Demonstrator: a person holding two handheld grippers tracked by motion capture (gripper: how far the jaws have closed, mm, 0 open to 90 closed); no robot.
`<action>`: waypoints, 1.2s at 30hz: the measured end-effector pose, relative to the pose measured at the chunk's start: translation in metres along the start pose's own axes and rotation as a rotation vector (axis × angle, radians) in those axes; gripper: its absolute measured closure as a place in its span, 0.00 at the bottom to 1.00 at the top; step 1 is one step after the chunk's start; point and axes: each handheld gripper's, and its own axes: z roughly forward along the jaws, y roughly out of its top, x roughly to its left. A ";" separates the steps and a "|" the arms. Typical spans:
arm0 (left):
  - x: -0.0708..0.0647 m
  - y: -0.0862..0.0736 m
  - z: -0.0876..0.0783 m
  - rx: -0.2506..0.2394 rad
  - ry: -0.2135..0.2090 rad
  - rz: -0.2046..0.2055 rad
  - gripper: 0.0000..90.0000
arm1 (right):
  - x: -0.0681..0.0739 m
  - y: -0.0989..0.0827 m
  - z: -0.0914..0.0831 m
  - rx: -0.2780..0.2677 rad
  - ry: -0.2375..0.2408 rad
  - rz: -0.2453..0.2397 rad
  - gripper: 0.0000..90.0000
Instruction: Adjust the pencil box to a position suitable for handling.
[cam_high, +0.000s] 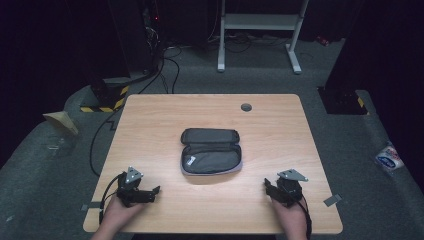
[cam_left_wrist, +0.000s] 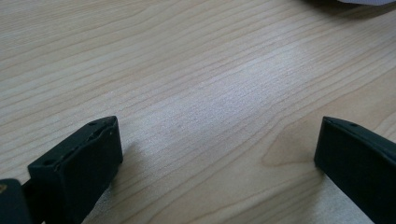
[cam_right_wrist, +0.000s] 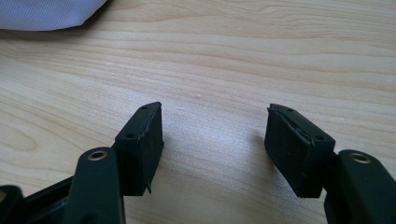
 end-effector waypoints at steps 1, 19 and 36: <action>0.000 0.000 0.000 0.000 0.000 -0.001 0.01 | 0.000 0.000 0.000 0.000 0.000 0.000 0.41; -0.001 0.001 0.001 -0.002 0.005 -0.005 0.01 | 0.000 0.000 0.000 0.001 0.006 -0.003 0.40; -0.001 -0.001 -0.001 -0.001 0.005 -0.002 0.02 | -0.018 0.011 0.013 0.036 -0.105 0.100 0.15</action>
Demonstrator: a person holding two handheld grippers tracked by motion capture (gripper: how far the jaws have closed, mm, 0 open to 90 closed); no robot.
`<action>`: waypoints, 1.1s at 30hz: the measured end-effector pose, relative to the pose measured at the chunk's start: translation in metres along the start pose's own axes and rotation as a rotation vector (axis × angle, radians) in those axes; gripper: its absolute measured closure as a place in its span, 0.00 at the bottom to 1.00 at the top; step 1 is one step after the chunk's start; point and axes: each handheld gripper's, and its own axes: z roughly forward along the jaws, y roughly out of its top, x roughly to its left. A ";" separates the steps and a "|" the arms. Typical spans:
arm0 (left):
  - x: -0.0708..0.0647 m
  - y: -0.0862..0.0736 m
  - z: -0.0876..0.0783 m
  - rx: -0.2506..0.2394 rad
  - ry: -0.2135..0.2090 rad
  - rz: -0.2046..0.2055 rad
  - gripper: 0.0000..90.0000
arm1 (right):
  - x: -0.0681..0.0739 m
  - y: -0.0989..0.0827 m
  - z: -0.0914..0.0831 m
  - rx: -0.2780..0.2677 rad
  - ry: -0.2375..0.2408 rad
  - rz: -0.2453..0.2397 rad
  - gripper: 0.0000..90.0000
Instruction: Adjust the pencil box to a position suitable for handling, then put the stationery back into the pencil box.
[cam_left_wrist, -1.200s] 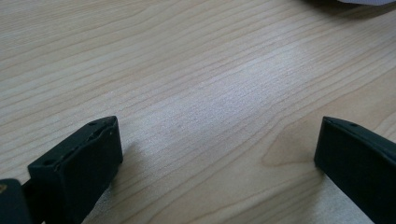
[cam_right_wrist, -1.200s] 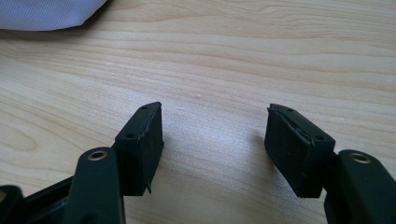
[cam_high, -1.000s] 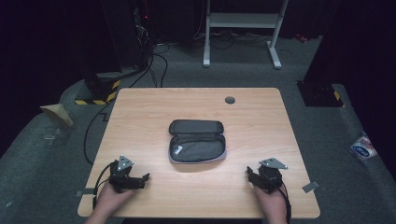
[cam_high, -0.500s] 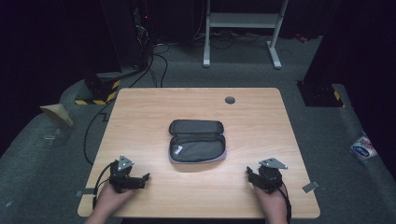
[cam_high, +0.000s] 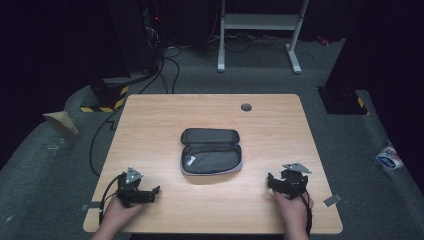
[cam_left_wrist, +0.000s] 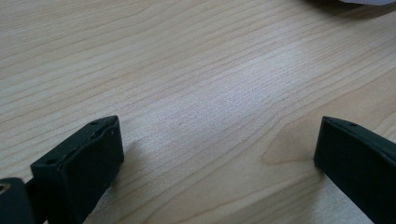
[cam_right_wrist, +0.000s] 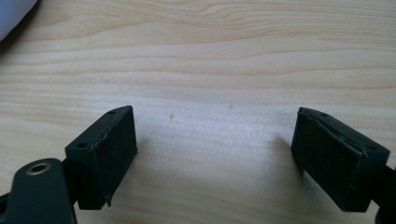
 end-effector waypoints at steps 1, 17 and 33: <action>0.000 0.000 0.000 0.000 -0.002 0.000 0.02 | 0.000 -0.002 -0.002 0.001 0.001 -0.001 0.15; 0.001 0.000 0.000 -0.004 -0.010 0.007 0.03 | 0.005 -0.007 -0.007 0.000 0.046 -0.042 0.15; 0.001 -0.002 -0.002 -0.010 -0.005 0.004 0.04 | 0.005 -0.007 -0.007 -0.001 0.048 -0.048 0.16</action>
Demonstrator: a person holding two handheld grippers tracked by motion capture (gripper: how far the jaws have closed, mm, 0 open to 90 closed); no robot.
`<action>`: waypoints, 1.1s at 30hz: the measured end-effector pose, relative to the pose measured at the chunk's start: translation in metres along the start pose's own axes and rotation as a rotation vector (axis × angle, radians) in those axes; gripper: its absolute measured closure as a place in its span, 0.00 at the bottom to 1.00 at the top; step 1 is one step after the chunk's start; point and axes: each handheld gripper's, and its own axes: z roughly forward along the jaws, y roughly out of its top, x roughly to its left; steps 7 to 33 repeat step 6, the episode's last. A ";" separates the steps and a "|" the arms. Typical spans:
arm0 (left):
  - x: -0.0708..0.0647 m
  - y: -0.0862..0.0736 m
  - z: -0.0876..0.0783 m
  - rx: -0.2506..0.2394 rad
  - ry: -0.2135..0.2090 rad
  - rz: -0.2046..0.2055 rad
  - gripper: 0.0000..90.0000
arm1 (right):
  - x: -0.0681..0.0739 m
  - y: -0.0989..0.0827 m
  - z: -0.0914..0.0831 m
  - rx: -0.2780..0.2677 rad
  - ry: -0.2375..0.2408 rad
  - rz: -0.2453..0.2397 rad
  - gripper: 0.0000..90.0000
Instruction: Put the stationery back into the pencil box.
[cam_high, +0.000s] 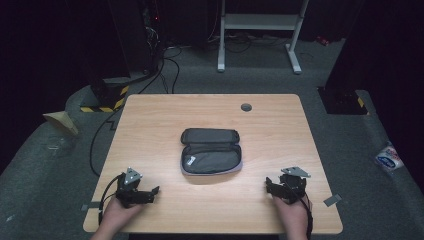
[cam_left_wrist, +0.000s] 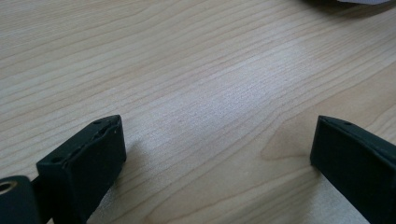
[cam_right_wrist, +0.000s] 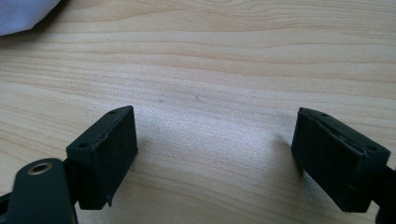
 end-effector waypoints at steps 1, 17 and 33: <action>0.000 0.000 0.000 0.000 -0.001 0.000 0.04 | 0.000 0.000 0.000 0.000 0.000 0.002 0.16; 0.000 0.000 0.000 0.002 -0.003 0.004 0.04 | 0.000 0.001 0.001 0.000 0.002 0.003 0.16; 0.000 0.000 0.000 0.002 -0.003 0.004 0.04 | 0.000 0.001 0.001 0.000 0.002 0.003 0.16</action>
